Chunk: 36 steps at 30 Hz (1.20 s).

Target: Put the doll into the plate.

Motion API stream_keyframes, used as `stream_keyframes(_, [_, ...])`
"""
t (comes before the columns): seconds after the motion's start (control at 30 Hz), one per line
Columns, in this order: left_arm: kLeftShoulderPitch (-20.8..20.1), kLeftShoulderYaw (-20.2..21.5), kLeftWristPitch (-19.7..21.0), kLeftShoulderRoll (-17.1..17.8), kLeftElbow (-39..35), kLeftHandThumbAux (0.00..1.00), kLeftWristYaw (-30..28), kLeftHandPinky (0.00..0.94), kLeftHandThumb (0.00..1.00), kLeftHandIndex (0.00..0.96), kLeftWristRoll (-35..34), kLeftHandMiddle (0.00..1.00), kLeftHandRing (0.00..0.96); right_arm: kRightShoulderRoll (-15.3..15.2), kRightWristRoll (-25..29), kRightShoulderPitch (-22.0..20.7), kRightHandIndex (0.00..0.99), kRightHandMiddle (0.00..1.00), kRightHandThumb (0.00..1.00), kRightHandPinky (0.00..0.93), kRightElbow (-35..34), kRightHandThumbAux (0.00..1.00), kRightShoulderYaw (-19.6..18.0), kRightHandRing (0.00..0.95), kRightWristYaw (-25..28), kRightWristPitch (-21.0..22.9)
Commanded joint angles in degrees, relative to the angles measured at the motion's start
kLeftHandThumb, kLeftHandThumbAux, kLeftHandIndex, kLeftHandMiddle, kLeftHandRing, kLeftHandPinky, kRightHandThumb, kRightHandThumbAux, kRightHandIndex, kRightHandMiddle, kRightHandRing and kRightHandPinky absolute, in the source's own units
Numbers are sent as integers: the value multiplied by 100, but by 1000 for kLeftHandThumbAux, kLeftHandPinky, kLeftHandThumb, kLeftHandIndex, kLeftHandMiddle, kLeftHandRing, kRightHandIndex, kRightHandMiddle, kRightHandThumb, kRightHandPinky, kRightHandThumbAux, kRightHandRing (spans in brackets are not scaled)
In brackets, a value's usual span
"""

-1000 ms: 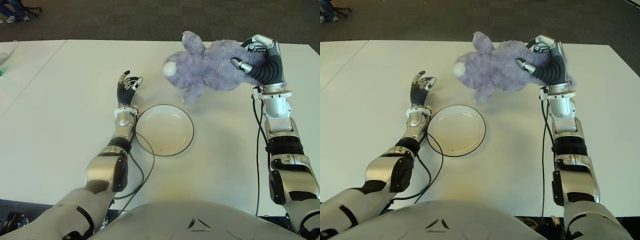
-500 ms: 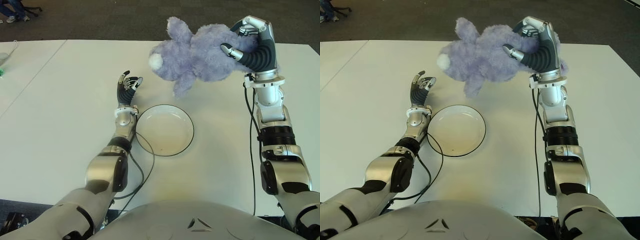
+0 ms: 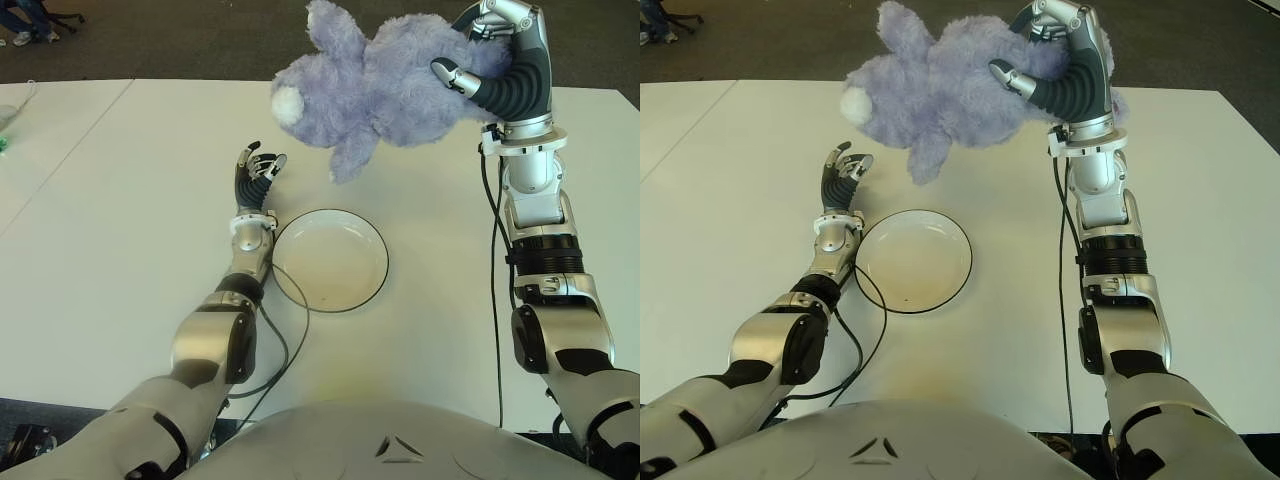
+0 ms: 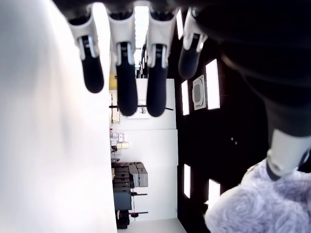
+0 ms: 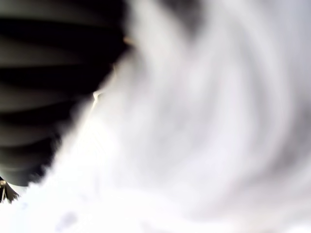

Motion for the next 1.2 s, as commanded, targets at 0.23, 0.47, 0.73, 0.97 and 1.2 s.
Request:
stream_keyframes(0.23, [1204,-50,801,-299,957,568,119,277,0,185,135,372,359,579,426,388,436,830,688,845,-931,727,439,854,446,348])
stream_keyframes(0.47, [1204,25,802,-317,961,571,3,279,0,175,56,375,362,973,410,806,436,836,685,846,-1250,728,676,860,498,441])
stream_keyframes(0.73, [1218,36,735,-353,950,572,33,276,0,168,51,368,358,1162,262,1128,436,848,688,858,-1186,727,725,868,410,230])
stream_keyframes(0.97, [1228,-58,743,-349,947,545,174,277,0,160,155,349,343,977,174,1645,436,860,692,864,-305,725,695,873,334,-636])
stream_keyframes(1.2, [1229,-7,748,-355,945,566,89,332,0,171,97,362,359,933,163,2047,436,870,693,872,-4,723,781,876,433,-834])
